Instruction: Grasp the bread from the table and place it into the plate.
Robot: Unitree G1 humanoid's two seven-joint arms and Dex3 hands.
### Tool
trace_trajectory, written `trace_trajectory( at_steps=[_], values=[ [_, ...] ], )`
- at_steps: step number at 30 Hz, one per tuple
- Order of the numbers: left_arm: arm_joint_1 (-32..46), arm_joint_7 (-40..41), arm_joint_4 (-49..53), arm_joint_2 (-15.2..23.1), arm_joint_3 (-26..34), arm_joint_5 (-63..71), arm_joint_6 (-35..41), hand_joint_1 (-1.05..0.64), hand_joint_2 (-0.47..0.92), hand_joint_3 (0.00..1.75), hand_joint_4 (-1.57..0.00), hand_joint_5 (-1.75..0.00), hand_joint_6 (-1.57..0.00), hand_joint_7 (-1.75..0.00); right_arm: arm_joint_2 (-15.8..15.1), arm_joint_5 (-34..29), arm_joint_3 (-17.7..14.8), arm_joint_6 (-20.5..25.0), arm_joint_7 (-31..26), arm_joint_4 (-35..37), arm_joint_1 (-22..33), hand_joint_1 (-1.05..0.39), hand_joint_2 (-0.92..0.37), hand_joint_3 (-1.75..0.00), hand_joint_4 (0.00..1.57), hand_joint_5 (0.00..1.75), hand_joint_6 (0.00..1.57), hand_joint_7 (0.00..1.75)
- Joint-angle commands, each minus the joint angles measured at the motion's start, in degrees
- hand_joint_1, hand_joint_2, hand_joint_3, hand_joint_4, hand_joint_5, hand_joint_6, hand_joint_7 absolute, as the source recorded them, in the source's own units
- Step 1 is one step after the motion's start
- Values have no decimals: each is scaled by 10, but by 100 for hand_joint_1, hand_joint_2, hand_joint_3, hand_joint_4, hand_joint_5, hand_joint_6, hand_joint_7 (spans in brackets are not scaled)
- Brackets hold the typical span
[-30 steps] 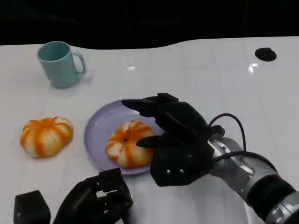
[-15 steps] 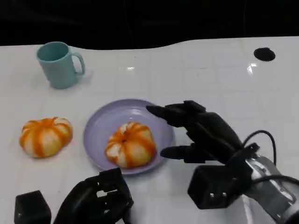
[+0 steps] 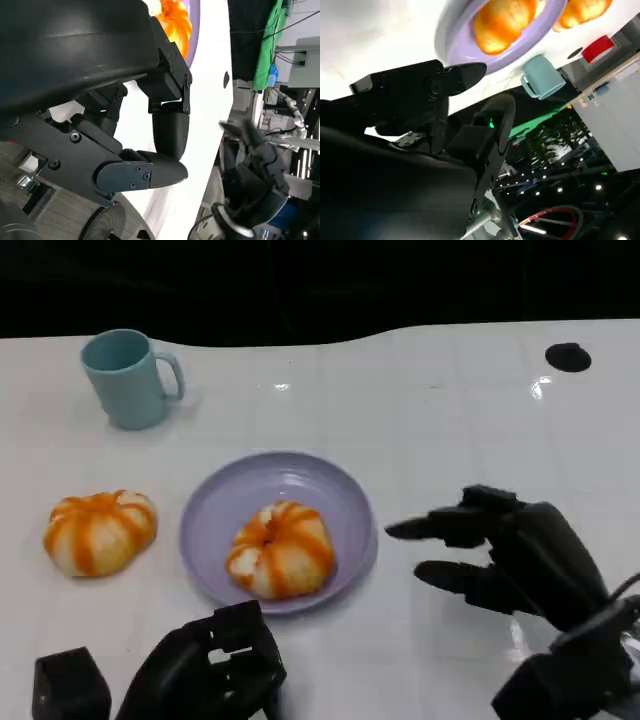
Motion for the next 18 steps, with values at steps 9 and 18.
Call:
trace_trajectory(
  at_steps=[9, 18],
  values=[
    [-3, -2, 3, 8, 6, -3, -1, -57, 66, 68, -78, -175, -76, -141, -29, 11, -38, -27, -15, -24, 72, -13, -58, -93, 78, 169, 79, 121],
    [-1, 2, -3, 8, 5, 0, 1, -57, 66, 68, -77, -175, -75, -142, -36, 15, -57, 29, 32, -119, 146, -25, -43, -118, 83, 175, 77, 140]
  ],
)
